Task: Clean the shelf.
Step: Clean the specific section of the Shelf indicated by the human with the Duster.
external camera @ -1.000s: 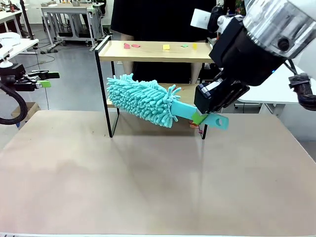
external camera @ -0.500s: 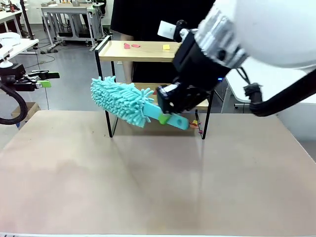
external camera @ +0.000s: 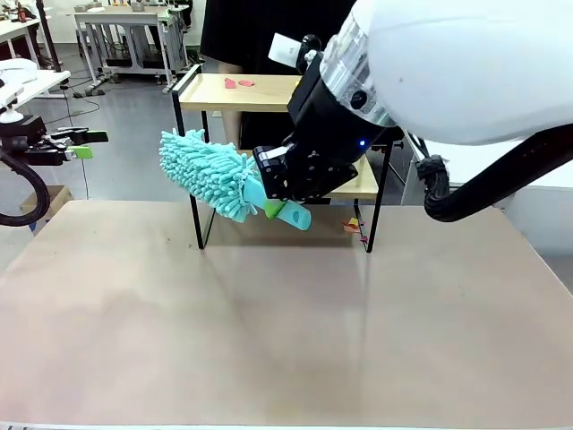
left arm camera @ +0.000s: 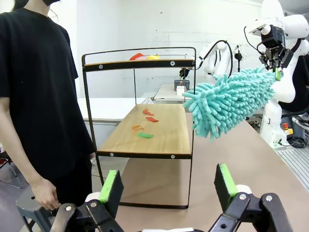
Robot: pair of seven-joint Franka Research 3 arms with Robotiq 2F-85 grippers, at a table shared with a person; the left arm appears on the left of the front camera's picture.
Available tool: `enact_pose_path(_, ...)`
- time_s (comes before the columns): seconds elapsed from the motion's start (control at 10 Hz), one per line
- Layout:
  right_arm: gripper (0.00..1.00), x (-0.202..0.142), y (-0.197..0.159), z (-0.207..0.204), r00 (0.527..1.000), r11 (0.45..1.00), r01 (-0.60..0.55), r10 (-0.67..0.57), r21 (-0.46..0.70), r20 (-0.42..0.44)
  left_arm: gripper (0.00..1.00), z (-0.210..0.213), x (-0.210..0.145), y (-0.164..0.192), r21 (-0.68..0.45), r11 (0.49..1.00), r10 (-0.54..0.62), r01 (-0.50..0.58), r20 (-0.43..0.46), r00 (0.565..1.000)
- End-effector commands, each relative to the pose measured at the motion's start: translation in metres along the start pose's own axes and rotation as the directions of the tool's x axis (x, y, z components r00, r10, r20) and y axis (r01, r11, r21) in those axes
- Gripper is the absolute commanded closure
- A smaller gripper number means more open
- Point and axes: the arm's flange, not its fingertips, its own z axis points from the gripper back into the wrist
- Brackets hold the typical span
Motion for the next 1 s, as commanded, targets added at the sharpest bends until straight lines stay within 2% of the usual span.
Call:
enact_pose_path(0.0,0.87,-0.003,-0.003,0.017,1.000,0.999,0.014,-0.015,-0.029,-0.018,0.00,0.000,0.002,-0.002,0.001,1.000,-0.013,0.013,-0.008,1.000)
enact_pose_path(0.4,0.87,-0.014,-0.018,0.028,0.999,0.998,0.008,-0.011,-0.062,-0.045,0.00,0.000,0.002,-0.002,0.001,1.000,-0.013,0.013,-0.008,1.000)
enact_pose_path(0.9,0.87,0.012,0.002,-0.004,0.991,0.989,0.121,-0.115,-0.089,0.069,0.00,0.000,0.002,-0.002,0.001,1.000,-0.013,0.013,-0.008,1.000)
